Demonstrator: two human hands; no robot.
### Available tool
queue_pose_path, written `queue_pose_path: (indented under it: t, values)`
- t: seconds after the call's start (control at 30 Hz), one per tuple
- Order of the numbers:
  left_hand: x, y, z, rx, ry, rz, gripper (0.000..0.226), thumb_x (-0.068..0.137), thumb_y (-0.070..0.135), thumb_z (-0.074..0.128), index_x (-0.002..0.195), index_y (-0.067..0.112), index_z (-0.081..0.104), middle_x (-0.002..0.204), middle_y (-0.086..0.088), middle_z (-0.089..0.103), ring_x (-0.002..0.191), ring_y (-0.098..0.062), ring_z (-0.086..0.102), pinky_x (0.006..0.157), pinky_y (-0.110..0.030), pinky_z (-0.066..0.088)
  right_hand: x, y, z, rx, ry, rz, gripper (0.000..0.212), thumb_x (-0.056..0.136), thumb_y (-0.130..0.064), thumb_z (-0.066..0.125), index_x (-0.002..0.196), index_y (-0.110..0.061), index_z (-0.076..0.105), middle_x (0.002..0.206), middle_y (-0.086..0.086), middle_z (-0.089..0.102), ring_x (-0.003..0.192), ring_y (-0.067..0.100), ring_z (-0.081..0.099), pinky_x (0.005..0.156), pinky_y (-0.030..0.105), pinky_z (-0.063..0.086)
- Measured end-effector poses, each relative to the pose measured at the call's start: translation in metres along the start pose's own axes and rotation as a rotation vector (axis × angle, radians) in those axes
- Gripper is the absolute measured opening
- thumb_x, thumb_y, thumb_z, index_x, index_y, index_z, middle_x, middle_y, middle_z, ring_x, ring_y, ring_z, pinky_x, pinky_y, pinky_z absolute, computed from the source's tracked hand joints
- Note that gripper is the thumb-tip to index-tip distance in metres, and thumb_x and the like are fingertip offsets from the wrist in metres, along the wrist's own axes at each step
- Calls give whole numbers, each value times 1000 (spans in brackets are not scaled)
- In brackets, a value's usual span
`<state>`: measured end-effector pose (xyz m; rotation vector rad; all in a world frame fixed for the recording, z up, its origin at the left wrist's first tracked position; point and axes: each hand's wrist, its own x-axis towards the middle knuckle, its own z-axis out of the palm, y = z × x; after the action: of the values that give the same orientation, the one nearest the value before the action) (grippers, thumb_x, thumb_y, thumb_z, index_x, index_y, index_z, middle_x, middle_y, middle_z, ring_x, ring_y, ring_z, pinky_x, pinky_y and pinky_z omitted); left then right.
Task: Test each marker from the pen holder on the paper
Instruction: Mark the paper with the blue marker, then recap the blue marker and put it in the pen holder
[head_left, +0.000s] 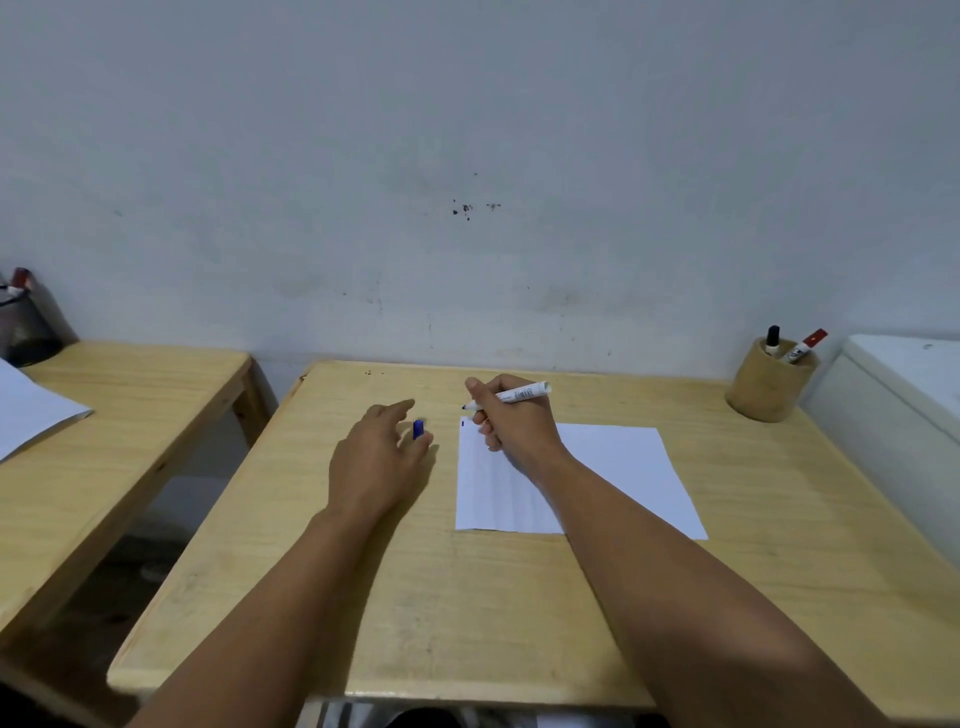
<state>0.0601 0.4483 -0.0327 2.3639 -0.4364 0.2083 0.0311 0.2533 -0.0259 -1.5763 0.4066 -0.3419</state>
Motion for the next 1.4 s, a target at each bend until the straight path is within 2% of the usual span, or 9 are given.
queue_pose_path:
  t: [0.1,0.23,0.33,0.4,0.53,0.7,0.8,0.97,1.4]
  values:
    - [6,4,5,53,-21,-13,31,96,37,64,125,30,71,115,12,74,103,-14,67,78,-33,53,-8,-19,-10,-48,52,-93,40,82,-57,85,72,-24,65,61,-4,64,48,11,53,43,23,40]
    - [9,12,1,-32,-44,-88,21,95,25,65,111,26,77,108,8,77,103,-18,68,79,-31,51,-25,-40,-36,-34,-28,-159,9,94,-19,83,92,-20,75,73,4,77,58,14,70,53,26,54]
    - [11,31,-12,-232,-82,-174,17,93,16,66,102,19,79,93,8,78,97,-16,69,71,-26,46,-43,-53,-54,44,-142,-93,26,107,1,62,124,-15,73,103,12,80,75,21,80,67,32,65]
    - [10,48,-24,-360,-92,-210,15,93,12,66,98,16,79,87,5,78,91,-17,70,67,-26,47,-55,-61,-63,135,-153,-17,35,111,4,50,132,-12,73,111,14,79,80,24,82,72,35,68]
    - [2,85,-45,-532,-90,-205,14,95,9,66,104,7,77,93,-7,77,82,-19,69,67,-27,48,-80,-72,-77,296,-140,62,36,108,2,49,119,-12,81,106,14,78,75,27,79,73,41,69]
    - [-12,125,-60,-715,-90,-246,10,95,7,65,97,8,75,93,-10,76,85,-21,74,83,-38,57,-105,-72,-86,-87,-124,-129,10,107,-10,63,110,-19,67,101,9,72,60,13,64,55,27,56]
    - [-18,144,-64,-775,-102,-244,10,96,8,65,95,8,75,98,-14,78,93,-23,77,91,-42,59,-113,-73,-92,-227,-134,-197,23,103,-13,72,124,-20,66,95,3,71,59,9,67,54,23,53]
    - [-27,169,-65,-760,-133,-195,11,95,9,67,89,11,75,100,-15,79,91,-21,77,91,-43,58,-121,-82,-98,-252,-100,-235,23,102,-12,73,125,-16,72,93,-2,68,58,9,68,55,21,51]
    - [-30,212,-34,-723,-172,-114,14,95,9,67,104,3,76,100,-16,78,90,-20,77,87,-43,60,-110,-87,-129,-199,27,-296,12,102,-14,75,114,-16,75,92,1,67,55,9,67,57,20,50]
